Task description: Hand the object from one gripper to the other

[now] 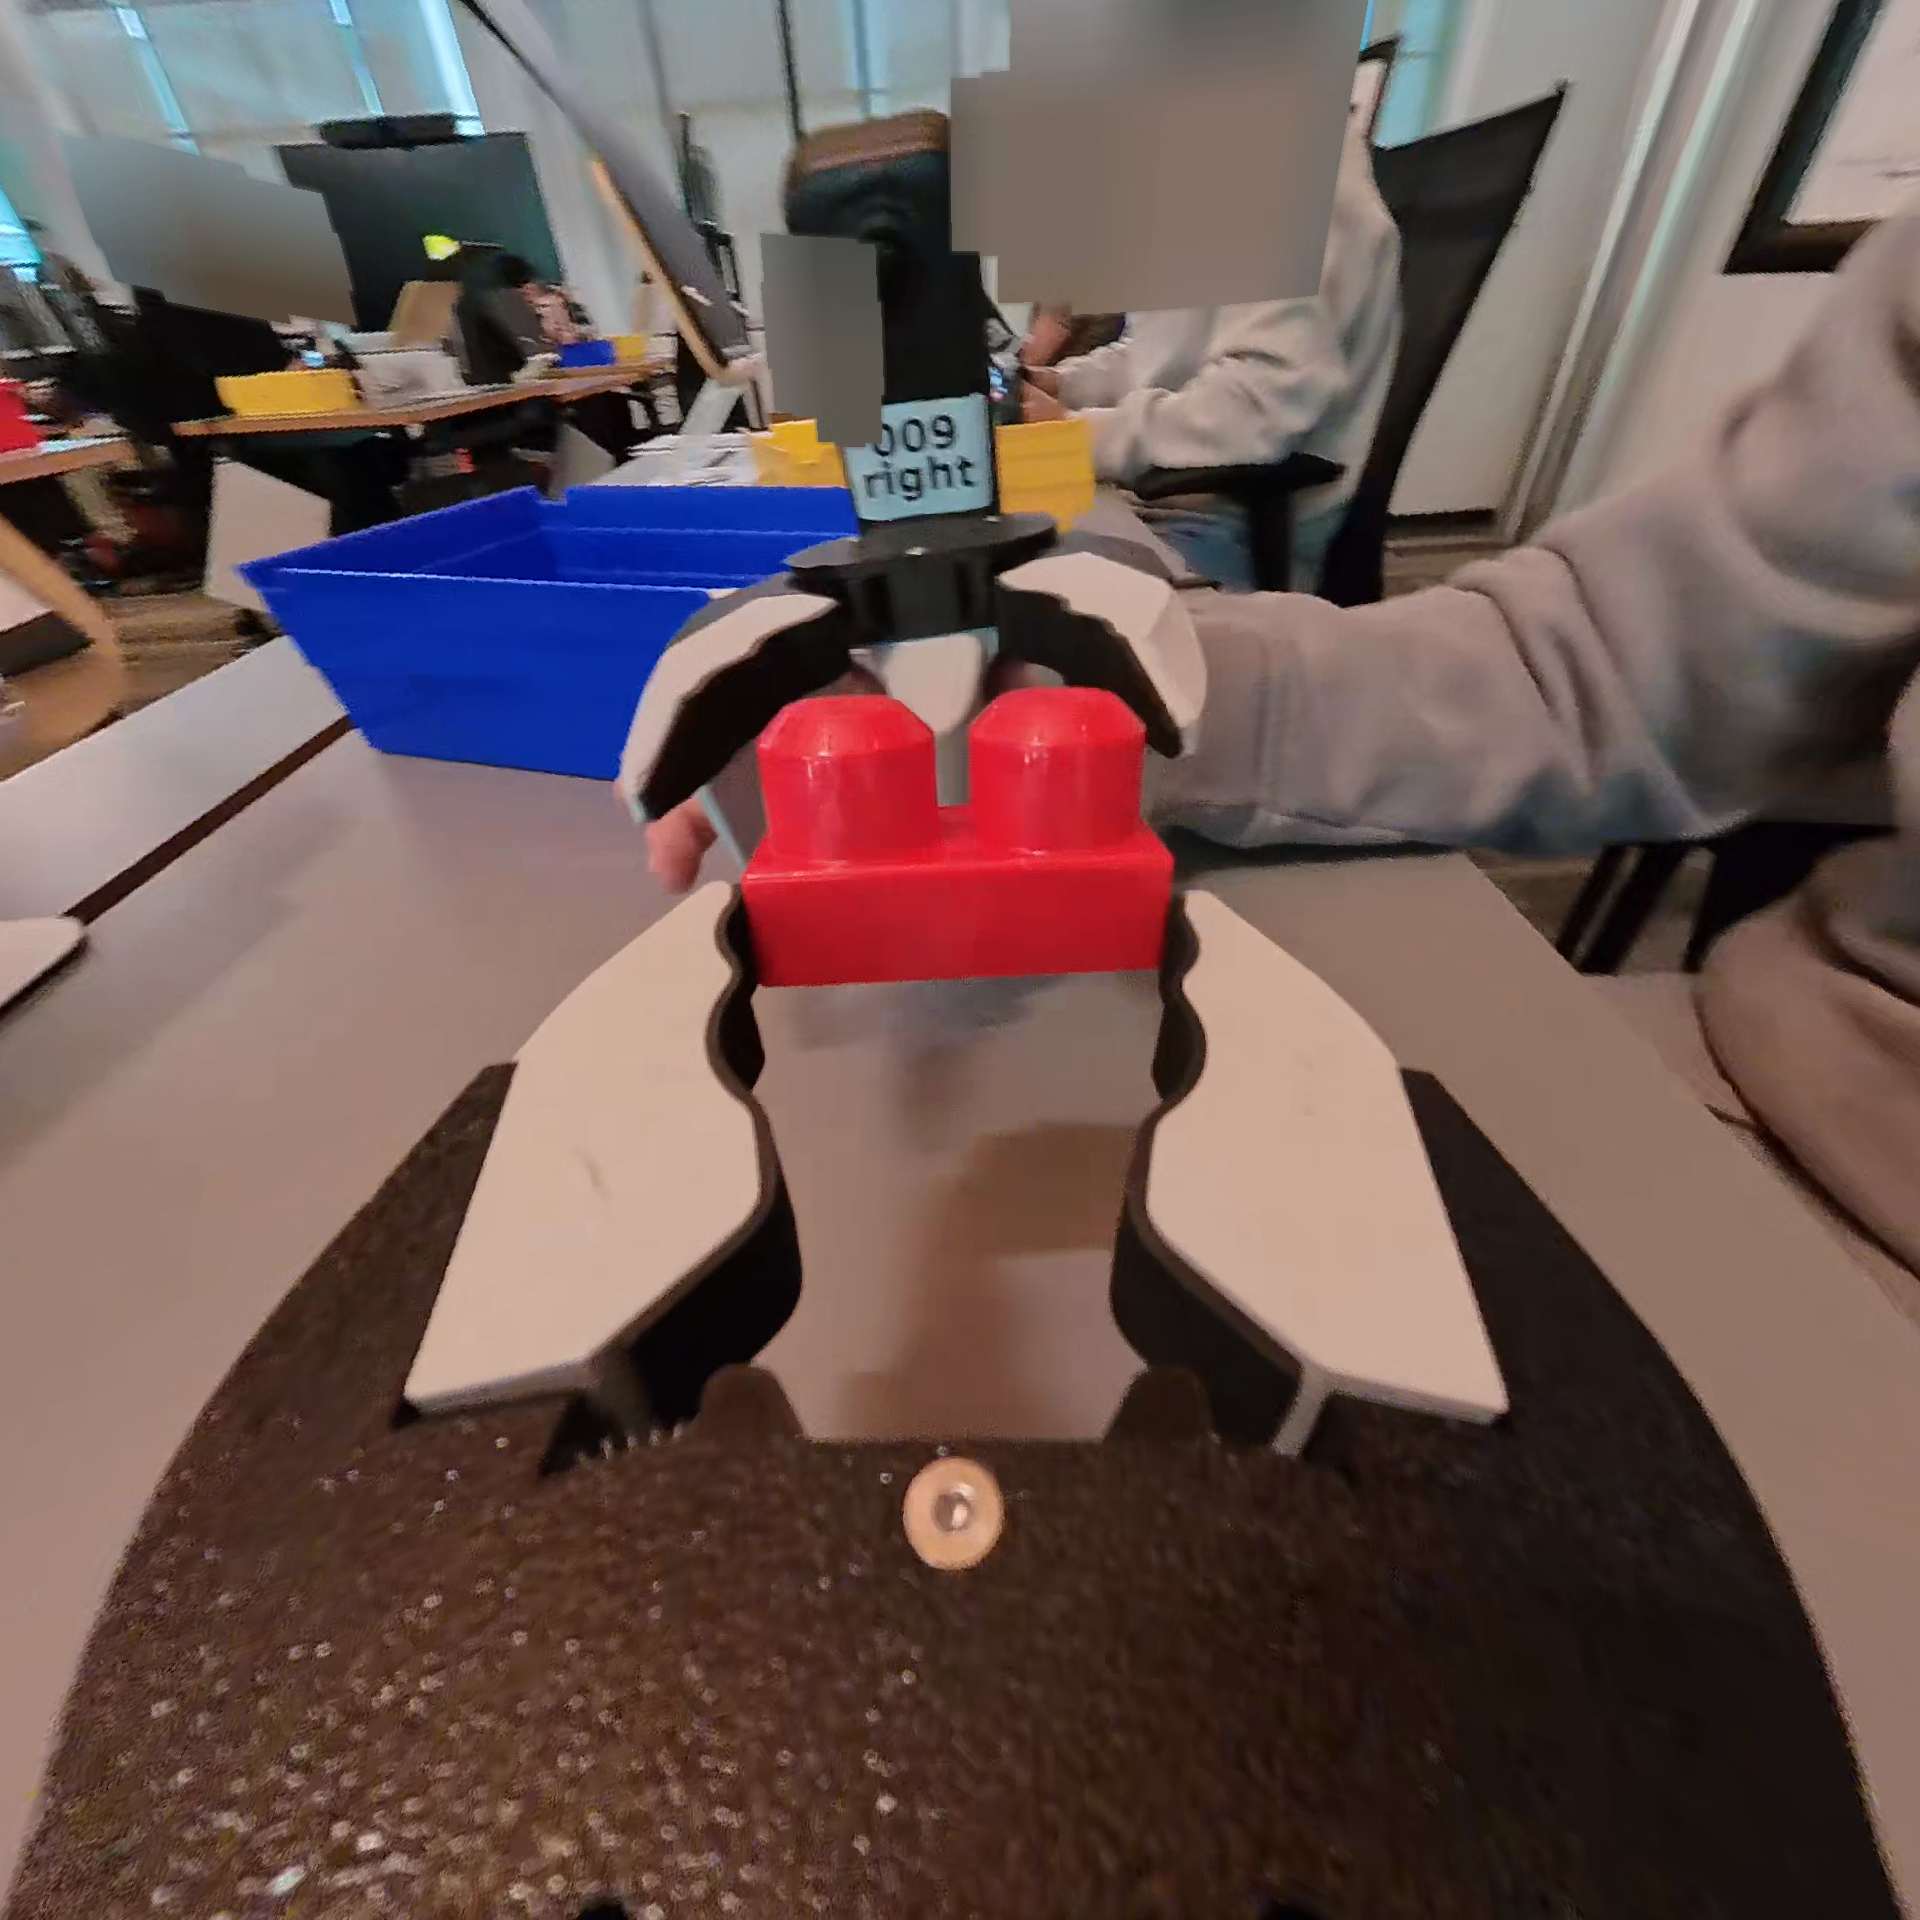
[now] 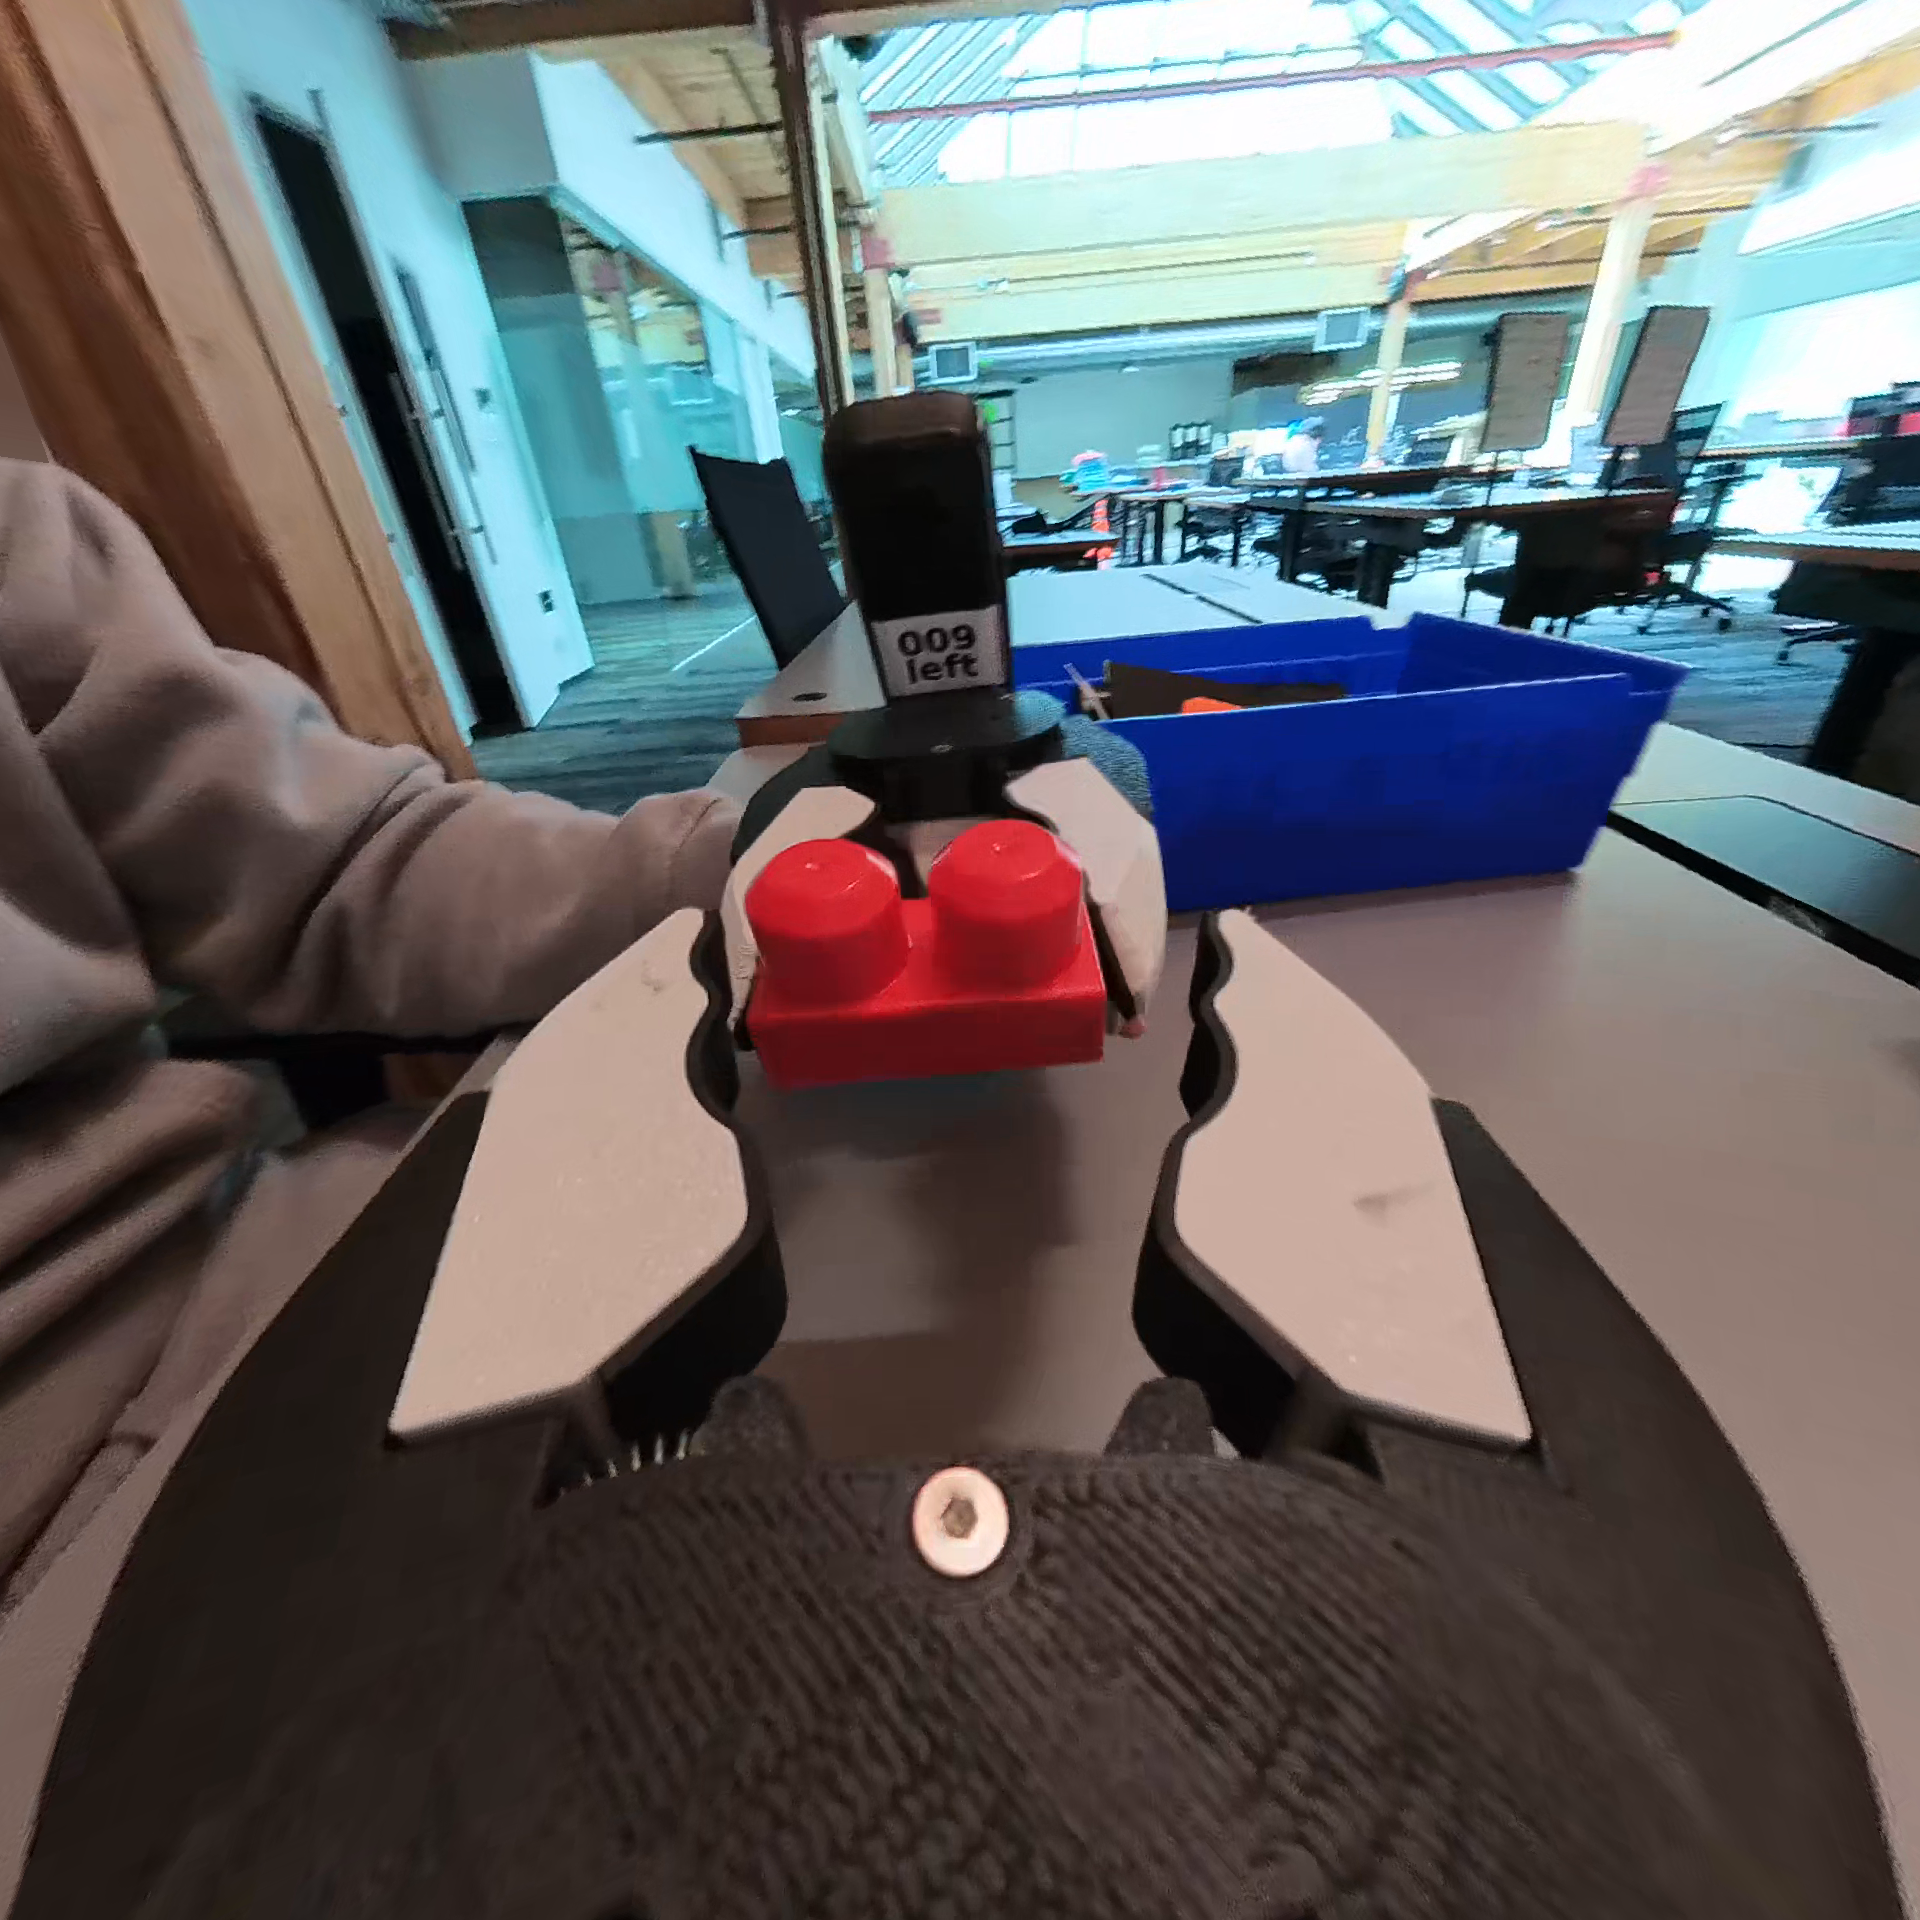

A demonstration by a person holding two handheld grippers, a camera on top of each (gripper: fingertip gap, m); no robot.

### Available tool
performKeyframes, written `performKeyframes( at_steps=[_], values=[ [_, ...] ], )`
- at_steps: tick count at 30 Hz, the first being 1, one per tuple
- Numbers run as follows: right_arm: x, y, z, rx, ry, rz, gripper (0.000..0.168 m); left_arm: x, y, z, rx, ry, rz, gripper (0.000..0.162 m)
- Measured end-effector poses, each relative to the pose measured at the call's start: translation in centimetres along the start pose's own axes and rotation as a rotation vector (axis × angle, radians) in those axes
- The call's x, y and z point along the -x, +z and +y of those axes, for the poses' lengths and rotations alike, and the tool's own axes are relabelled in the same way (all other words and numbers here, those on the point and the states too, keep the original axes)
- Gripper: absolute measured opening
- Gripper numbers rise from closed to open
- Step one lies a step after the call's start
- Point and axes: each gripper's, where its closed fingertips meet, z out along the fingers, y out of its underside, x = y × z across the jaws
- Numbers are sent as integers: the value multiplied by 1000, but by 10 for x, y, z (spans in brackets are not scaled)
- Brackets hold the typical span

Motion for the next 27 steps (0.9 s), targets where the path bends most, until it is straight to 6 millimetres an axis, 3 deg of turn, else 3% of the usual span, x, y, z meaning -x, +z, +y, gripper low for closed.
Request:
performKeyframes(
  at_steps=[5,7,12,17,20,23,27],
  values=[
    [13,7,8,40,-64,-47,79,-13,8,8,44,5,74,74],
    [18,7,8,36,-69,-80,66,-12,8,9,45,1,73,74],
    [13,10,7,52,-67,-44,65,-9,8,11,51,-3,48,74],
    [-39,-4,-13,-57,-131,353,65,30,1,5,18,119,-283,79],
    [-58,-16,-20,-114,-169,559,65,46,3,5,40,77,-421,80],
    [-67,-21,-19,-150,-158,650,65,50,8,0,5,56,-490,69],
    [-68,-25,-21,-257,25,563,65,48,11,-7,-38,81,-512,66]
  ],
)
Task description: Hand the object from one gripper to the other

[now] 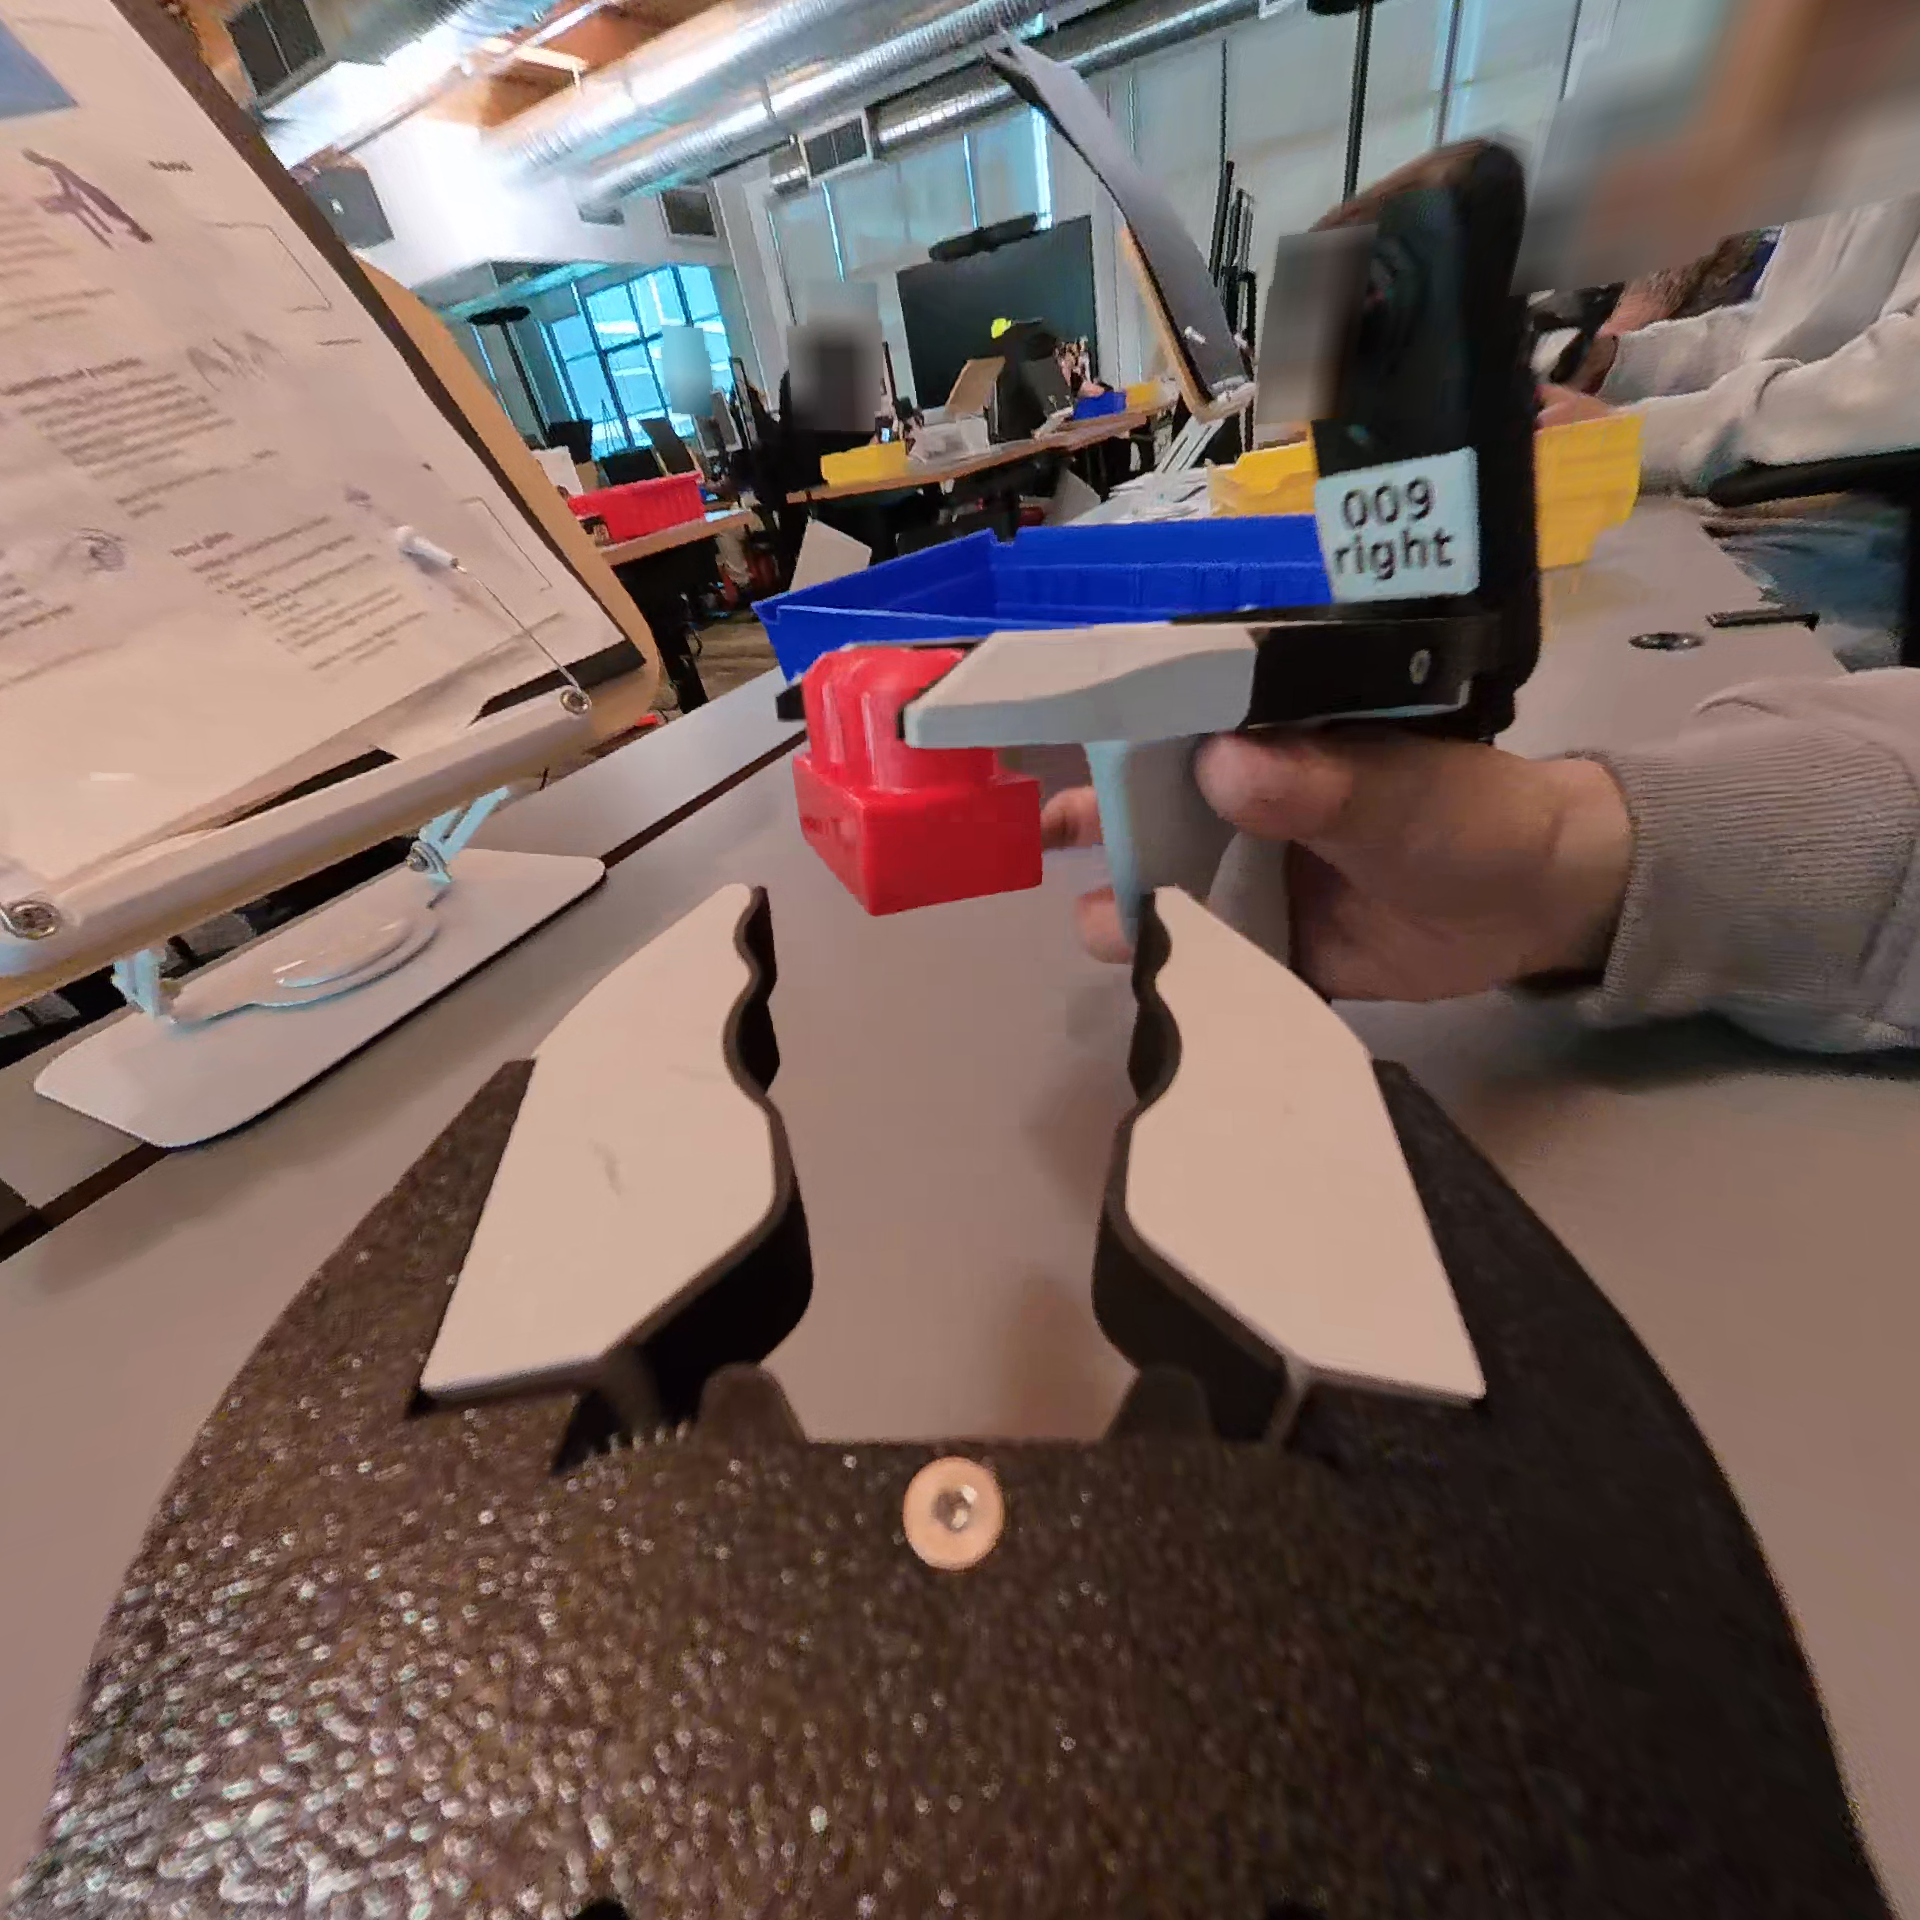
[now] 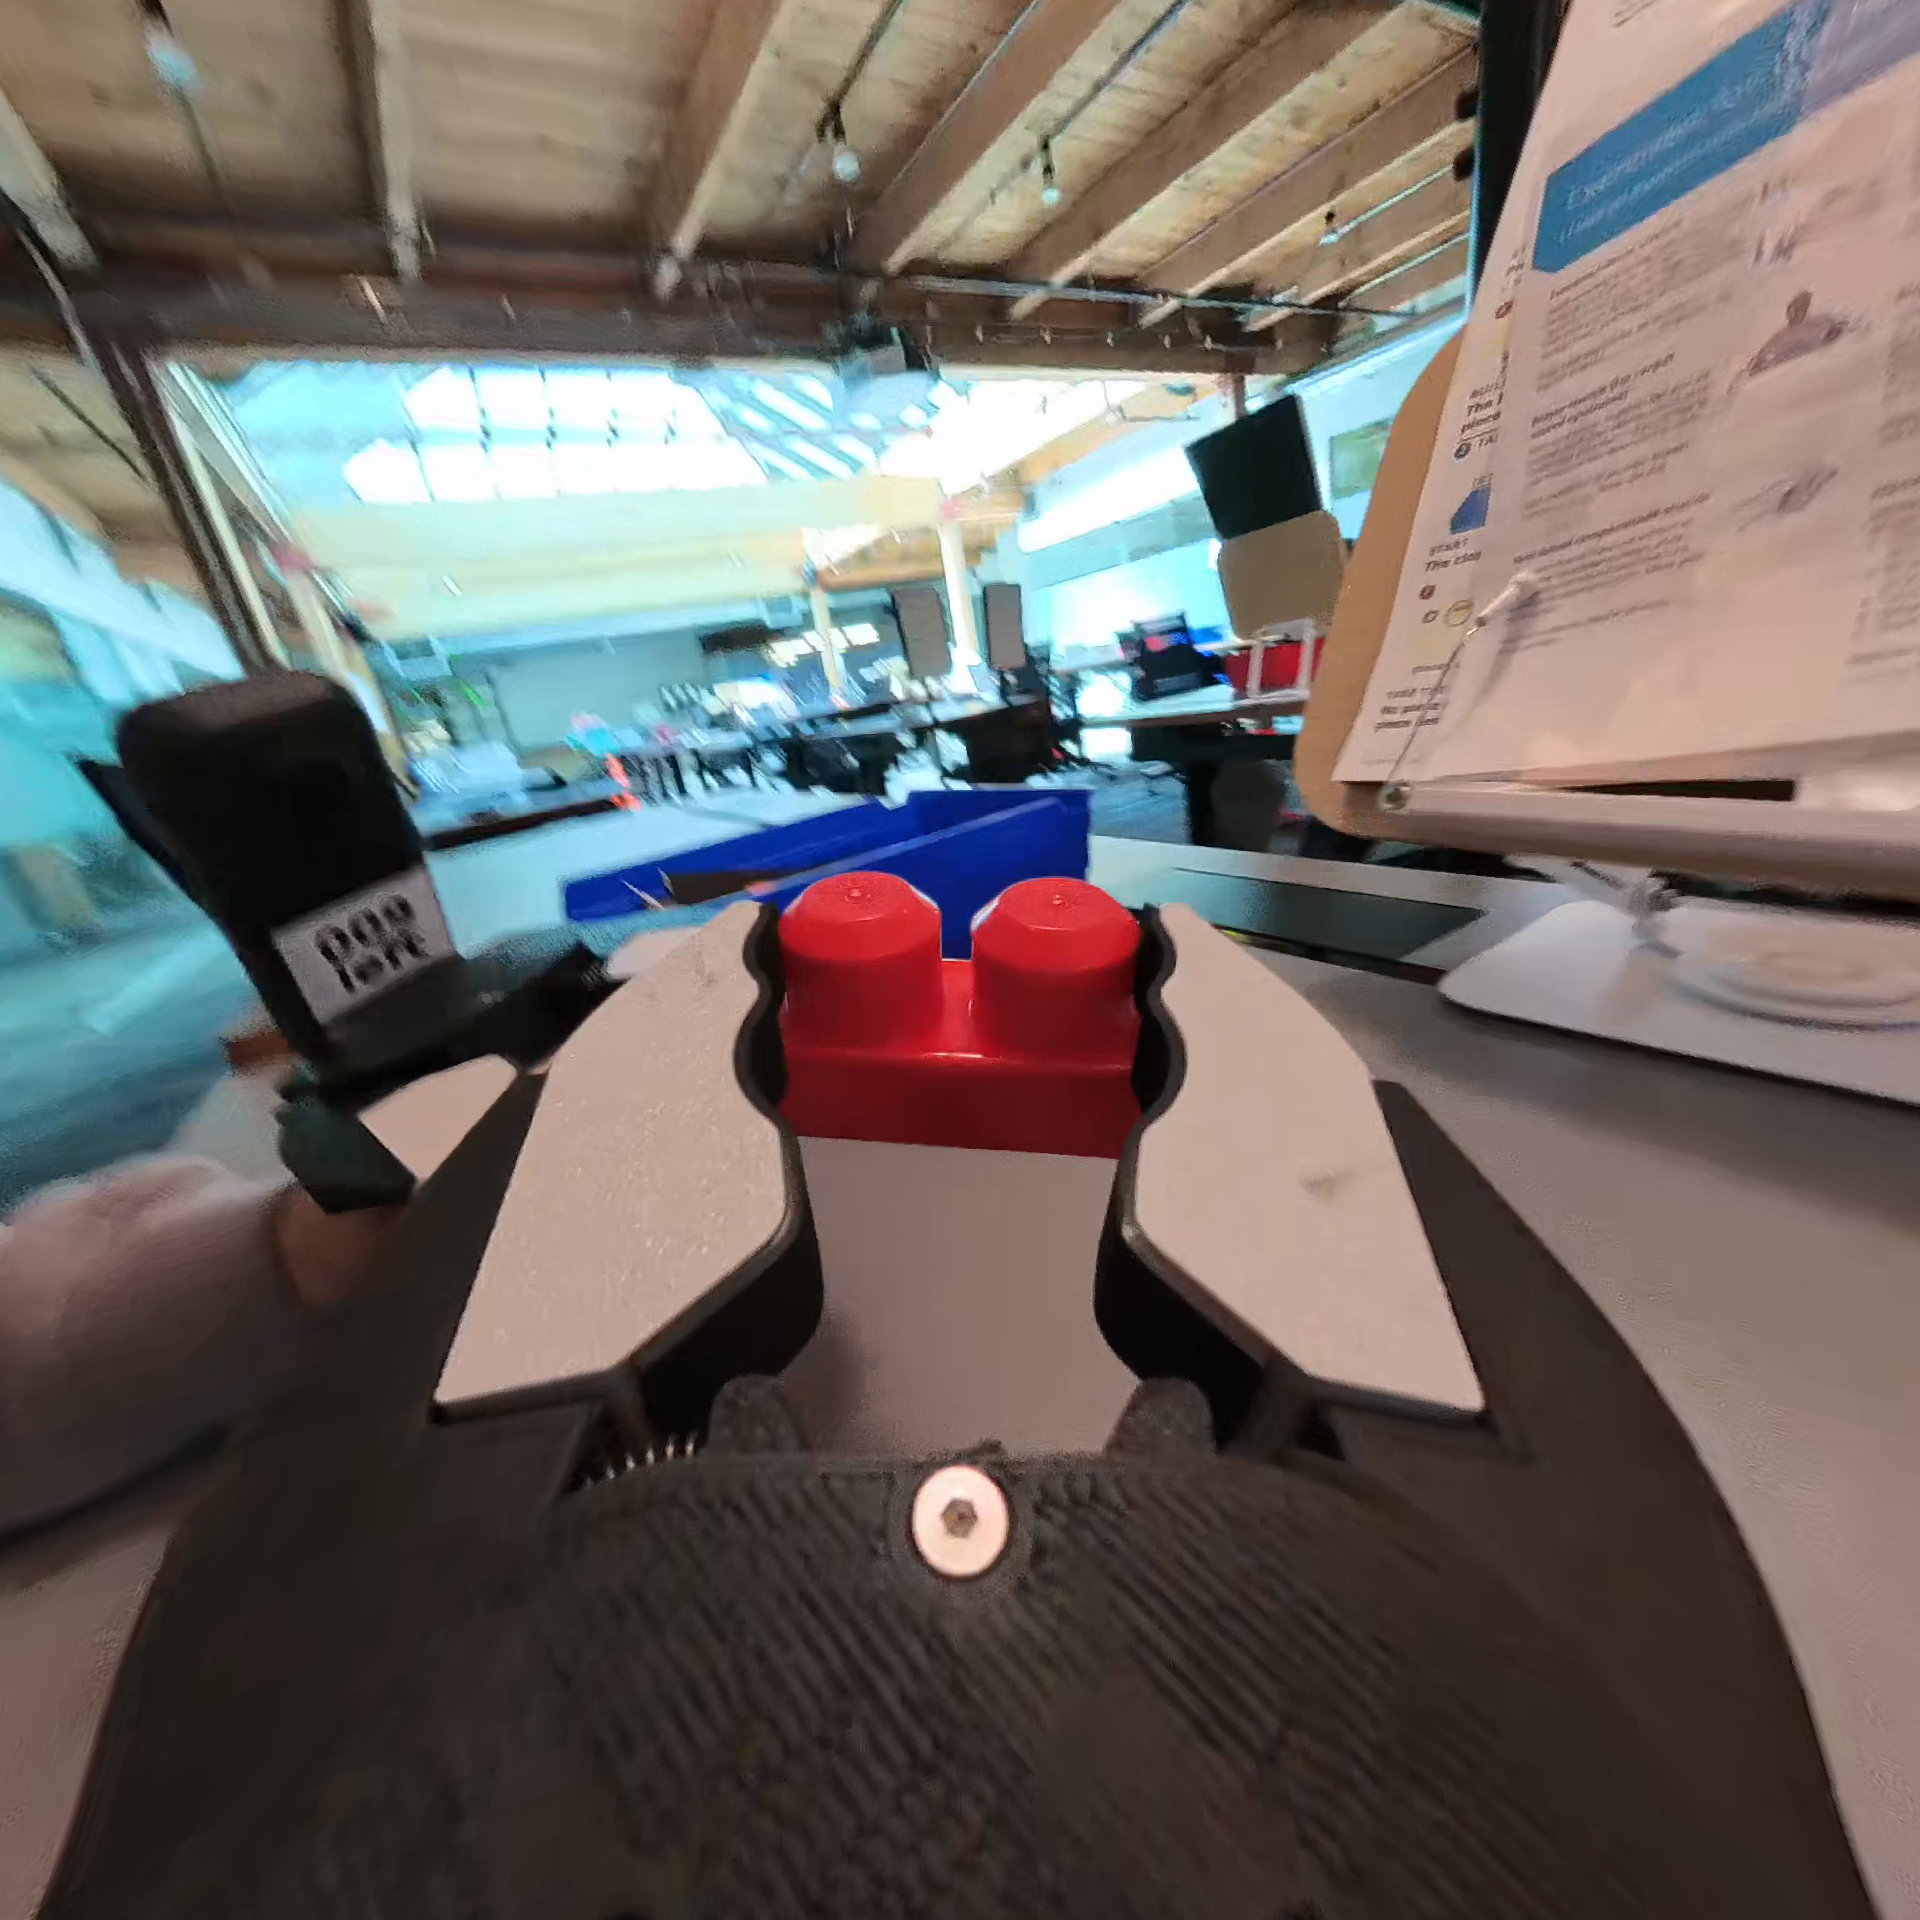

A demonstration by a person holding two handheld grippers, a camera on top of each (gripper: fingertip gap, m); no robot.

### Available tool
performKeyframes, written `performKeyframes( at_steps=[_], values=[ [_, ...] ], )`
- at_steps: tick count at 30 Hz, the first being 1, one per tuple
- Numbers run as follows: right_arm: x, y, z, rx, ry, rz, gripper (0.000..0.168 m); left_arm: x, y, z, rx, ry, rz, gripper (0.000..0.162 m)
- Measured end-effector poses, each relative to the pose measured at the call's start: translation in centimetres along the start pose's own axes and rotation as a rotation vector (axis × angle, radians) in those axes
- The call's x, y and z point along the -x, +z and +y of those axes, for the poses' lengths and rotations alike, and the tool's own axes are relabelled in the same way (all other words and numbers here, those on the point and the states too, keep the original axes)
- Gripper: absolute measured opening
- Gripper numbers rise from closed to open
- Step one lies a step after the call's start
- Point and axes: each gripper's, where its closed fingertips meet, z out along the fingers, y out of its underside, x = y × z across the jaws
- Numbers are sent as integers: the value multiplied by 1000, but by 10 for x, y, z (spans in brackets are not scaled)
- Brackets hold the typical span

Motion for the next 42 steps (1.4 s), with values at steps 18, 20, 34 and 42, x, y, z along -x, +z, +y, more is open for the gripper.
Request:
performKeyframes(
  at_steps=[18,20,34,42],
  values=[
    [43,-1,-21,-323,839,-413,65,5,-7,-32,-117,681,-420,51],
    [47,0,-23,-331,855,-433,65,7,-8,-33,-116,678,-438,37],
    [50,-30,-1,115,-318,-457,78,-20,-20,-13,-22,-57,311,35],
    [65,-31,29,212,-821,-461,71,-40,-38,-7,96,-539,699,35]
  ],
)
